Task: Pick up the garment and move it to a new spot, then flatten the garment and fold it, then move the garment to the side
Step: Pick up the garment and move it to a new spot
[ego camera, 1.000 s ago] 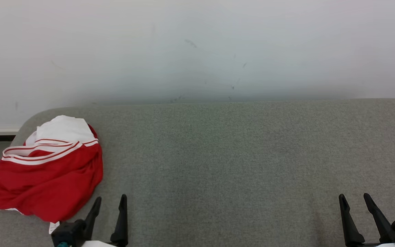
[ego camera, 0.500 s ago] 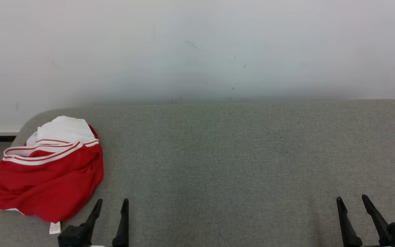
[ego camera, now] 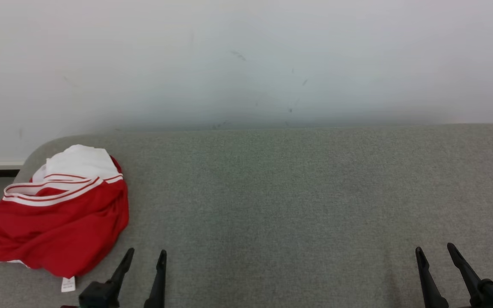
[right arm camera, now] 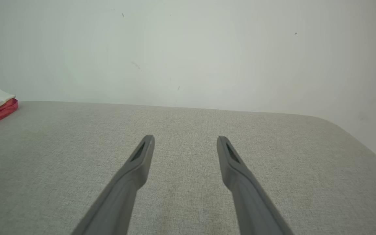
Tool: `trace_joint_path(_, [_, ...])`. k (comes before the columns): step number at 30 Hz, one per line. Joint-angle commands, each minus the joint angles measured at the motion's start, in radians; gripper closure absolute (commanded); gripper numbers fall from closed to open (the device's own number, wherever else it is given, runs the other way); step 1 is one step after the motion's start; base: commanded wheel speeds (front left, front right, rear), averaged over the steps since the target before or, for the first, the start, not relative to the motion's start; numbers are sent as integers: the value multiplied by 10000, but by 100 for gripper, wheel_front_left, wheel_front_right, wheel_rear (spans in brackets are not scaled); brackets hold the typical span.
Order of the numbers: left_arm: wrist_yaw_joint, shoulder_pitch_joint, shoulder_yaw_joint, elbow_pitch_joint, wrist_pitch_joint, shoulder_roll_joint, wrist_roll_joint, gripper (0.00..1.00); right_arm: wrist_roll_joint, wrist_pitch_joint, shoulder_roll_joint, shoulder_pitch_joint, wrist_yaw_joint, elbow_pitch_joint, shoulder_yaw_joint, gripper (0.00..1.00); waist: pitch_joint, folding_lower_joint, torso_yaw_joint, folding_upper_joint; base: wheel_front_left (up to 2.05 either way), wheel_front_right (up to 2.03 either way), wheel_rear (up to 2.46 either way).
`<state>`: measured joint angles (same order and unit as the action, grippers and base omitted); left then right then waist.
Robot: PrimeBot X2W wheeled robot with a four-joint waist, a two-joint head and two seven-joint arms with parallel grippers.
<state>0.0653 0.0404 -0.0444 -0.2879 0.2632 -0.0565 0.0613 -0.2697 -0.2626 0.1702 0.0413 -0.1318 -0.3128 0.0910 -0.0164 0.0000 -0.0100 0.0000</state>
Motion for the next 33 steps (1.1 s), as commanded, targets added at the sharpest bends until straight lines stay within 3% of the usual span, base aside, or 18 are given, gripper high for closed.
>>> trace_joint_path(1, [15,22,20,-42,25,-23,-52,0,-13,-34,86,-62,21,-20,6,0,-5,0,21,0,0,0,0])
trace_joint_path(9, [18,68,-32,-97,25,6,27,0,-97,-22,89,-172,21,1,101,0,-62,0,483,0,0,0,0])
trace_joint_path(26, [80,-538,195,-196,18,-64,22,0,-270,-21,-170,-255,21,-216,669,0,-518,0,3084,0,0,0,0])
trace_joint_path(33, [128,-786,445,-89,18,-78,87,0,-316,-21,-189,-35,21,-352,1164,0,-441,0,3521,0,0,0,0])
